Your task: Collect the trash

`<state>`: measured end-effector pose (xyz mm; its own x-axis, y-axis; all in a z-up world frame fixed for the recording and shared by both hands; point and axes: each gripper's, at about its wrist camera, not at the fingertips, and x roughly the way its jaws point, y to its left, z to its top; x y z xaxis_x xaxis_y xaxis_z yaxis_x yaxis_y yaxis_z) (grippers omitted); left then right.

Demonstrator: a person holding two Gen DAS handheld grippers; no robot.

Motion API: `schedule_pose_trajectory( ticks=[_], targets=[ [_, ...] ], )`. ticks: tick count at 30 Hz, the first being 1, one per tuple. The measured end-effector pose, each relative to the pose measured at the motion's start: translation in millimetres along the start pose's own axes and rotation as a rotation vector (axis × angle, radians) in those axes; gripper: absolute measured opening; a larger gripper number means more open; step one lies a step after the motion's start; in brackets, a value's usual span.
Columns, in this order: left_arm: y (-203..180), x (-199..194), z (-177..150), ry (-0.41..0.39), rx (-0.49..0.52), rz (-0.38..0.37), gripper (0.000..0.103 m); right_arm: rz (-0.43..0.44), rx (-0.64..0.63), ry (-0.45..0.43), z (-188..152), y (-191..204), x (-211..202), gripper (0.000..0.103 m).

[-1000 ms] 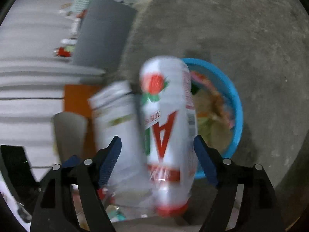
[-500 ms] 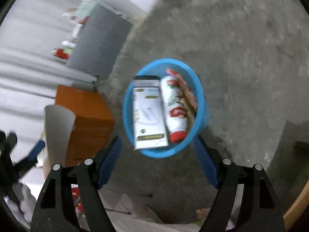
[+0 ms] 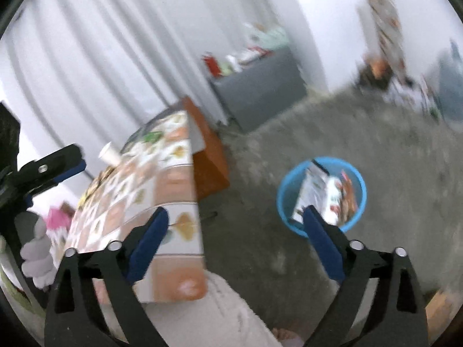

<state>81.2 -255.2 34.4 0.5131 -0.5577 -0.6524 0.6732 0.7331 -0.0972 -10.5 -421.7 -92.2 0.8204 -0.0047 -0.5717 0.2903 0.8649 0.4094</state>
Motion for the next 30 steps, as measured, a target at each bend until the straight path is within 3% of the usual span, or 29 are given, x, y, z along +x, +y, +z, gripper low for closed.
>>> schedule_pose_trajectory(
  ticks=[3, 10, 16, 18, 24, 30],
  targets=[
    [11, -25, -16, -0.023, -0.023, 0.103, 0.098, 0.015, -0.082, -0.012, -5, 29, -8, 0.095],
    [38, -57, -60, -0.065, -0.139, 0.133, 0.098, 0.041, -0.249, 0.033, -22, 80, -11, 0.095],
    [49, -58, -77, -0.051, -0.192, 0.19, 0.098, 0.001, -0.286, 0.033, -34, 97, -18, 0.095],
    [47, -60, -81, -0.053, -0.191, 0.216, 0.098, -0.053, -0.291, 0.023, -37, 98, -19, 0.095],
    [35, -59, -104, -0.028, -0.143, 0.388, 0.098, -0.182, -0.301, -0.005, -45, 99, -17, 0.095],
    [29, -51, -135, 0.043, -0.176, 0.419, 0.098, -0.325, -0.353, 0.083, -57, 101, -15, 0.095]
  ],
)
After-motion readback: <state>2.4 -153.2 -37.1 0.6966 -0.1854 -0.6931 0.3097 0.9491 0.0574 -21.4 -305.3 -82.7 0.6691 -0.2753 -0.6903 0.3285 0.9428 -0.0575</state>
